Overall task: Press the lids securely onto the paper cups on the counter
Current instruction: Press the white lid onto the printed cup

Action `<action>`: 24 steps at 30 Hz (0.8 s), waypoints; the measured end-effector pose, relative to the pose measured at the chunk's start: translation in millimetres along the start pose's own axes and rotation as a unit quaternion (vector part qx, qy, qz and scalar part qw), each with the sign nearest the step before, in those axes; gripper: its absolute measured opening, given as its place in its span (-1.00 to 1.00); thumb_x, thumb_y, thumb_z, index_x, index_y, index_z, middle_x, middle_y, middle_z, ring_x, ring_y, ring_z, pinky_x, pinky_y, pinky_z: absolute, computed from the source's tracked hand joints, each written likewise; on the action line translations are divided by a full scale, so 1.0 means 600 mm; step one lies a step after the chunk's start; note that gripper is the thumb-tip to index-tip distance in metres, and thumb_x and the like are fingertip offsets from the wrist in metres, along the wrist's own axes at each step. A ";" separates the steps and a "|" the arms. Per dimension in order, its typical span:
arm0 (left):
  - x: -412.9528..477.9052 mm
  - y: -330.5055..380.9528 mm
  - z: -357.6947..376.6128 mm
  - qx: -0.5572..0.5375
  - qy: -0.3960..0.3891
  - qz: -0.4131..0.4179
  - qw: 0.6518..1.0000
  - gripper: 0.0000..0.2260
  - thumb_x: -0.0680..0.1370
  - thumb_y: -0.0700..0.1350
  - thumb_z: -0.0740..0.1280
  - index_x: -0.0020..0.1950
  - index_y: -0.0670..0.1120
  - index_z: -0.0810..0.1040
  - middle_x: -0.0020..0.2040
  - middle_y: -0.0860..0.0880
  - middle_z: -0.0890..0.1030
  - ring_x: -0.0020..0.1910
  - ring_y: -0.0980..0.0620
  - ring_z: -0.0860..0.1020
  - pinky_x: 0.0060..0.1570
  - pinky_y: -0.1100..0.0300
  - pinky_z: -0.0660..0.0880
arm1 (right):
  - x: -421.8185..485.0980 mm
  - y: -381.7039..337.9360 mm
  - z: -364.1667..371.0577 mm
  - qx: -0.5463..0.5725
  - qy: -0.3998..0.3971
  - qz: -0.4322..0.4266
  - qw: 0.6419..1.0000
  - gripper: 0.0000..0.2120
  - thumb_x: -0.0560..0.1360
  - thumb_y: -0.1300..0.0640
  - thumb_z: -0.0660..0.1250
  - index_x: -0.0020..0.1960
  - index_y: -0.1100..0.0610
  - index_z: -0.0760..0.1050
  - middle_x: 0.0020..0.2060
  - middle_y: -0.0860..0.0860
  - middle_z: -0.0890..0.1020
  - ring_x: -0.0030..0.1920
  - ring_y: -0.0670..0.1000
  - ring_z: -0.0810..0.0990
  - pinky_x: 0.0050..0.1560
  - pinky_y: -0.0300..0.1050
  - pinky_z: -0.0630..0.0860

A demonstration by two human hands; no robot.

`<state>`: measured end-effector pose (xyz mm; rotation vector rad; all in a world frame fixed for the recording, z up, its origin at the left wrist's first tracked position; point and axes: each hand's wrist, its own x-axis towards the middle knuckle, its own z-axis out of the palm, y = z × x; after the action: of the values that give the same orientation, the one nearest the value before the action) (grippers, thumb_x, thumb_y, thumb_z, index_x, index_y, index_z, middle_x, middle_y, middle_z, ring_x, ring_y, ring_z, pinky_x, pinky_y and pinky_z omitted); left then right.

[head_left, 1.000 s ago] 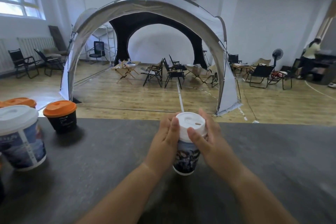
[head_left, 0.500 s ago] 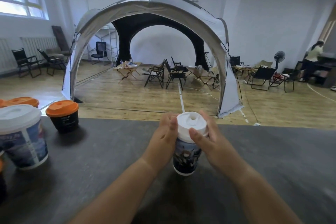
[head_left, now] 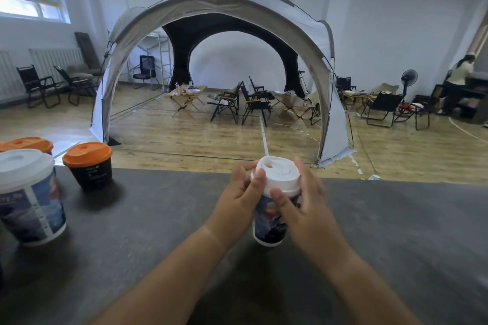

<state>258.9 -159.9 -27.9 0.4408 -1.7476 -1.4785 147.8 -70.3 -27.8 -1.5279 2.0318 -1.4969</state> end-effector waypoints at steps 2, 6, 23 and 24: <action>0.005 -0.006 -0.006 0.010 0.007 0.006 1.000 -0.61 0.53 0.18 0.11 0.23 -0.03 0.37 0.11 0.02 0.57 0.04 0.20 0.60 -0.05 0.28 0.57 | 0.008 0.007 -0.006 0.040 -0.019 0.010 0.999 -0.18 0.41 -0.30 0.26 0.57 -0.10 0.08 0.36 -0.18 0.25 0.39 -0.14 0.30 0.40 -0.12 0.35; 0.033 -0.011 -0.030 -0.080 -0.059 -0.078 0.992 -0.44 0.40 0.37 0.20 0.38 0.26 0.28 0.25 -0.02 0.59 0.21 -0.02 0.59 0.18 -0.04 0.53 | 0.059 0.011 -0.034 0.242 -0.034 0.042 0.969 -0.44 0.48 -0.21 0.26 0.44 -0.10 0.29 -0.09 0.06 0.63 -0.15 -0.01 0.67 0.00 -0.06 0.62; 0.056 -0.059 -0.017 -0.273 -0.157 -0.268 0.910 -0.52 0.50 0.02 0.37 0.39 -0.07 0.43 0.28 -0.21 0.57 0.22 -0.18 0.57 0.24 -0.16 0.48 | 0.140 0.085 -0.002 0.525 -0.031 0.155 0.836 -0.33 0.44 -0.09 0.45 0.41 0.22 0.36 0.19 0.29 0.59 0.09 0.30 0.65 0.01 0.18 0.62; 0.055 -0.062 -0.018 -0.294 -0.169 -0.272 0.901 -0.52 0.49 -0.03 0.38 0.37 -0.13 0.44 0.27 -0.23 0.57 0.20 -0.18 0.57 0.25 -0.15 0.47 | 0.138 0.086 -0.003 0.557 -0.056 0.197 0.805 -0.30 0.45 -0.12 0.40 0.43 0.27 0.35 0.17 0.30 0.60 0.06 0.29 0.65 -0.02 0.16 0.63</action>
<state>237.9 -199.6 -51.8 0.3764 -1.3610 -2.5078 77.5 -137.9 -35.6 -0.6168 0.8864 -1.7890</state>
